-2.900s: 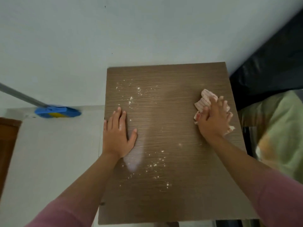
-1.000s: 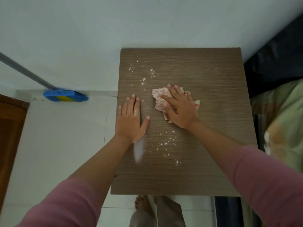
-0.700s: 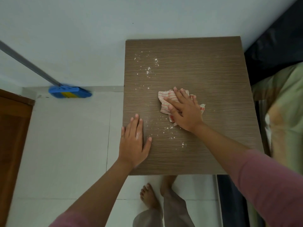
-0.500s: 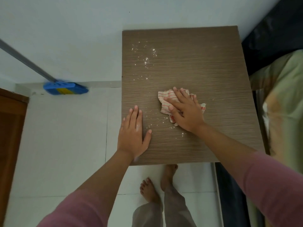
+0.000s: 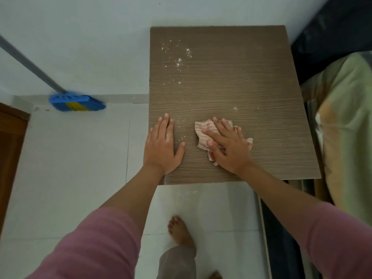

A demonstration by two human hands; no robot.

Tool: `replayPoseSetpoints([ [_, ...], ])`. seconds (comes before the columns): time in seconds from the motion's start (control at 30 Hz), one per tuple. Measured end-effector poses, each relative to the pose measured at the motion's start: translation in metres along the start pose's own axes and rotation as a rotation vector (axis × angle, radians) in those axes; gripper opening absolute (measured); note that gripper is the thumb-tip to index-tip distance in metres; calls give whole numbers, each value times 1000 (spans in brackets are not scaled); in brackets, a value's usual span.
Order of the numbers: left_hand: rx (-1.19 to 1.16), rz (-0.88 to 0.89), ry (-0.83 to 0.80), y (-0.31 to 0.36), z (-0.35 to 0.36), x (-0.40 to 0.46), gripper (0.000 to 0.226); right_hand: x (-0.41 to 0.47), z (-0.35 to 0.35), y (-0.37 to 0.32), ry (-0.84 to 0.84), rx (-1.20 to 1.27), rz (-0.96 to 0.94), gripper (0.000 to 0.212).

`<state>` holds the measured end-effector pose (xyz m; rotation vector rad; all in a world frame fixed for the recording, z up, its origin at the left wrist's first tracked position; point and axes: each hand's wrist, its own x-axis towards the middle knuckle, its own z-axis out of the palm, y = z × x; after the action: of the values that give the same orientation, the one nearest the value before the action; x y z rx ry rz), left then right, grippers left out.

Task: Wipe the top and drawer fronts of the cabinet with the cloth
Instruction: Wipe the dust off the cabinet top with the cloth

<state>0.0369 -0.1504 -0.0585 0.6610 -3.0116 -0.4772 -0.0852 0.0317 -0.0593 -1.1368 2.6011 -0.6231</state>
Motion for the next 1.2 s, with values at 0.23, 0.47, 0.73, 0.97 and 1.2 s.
replayPoseSetpoints([
  [0.23,2,14,59,-1,4,-1,71,-43,9,-4,23,80,-37,49],
  [0.47,9,26,92,-1,5,-1,71,-85,13,-6,20,159,-72,48],
  [0.73,28,6,55,2,-2,0,72,-100,-59,-4,-176,294,-27,29],
  [0.97,32,11,66,-1,0,1,71,-39,-83,53,455,360,408,29],
  [1.2,18,16,71,-3,3,2,70,6,-54,98,620,233,642,39],
])
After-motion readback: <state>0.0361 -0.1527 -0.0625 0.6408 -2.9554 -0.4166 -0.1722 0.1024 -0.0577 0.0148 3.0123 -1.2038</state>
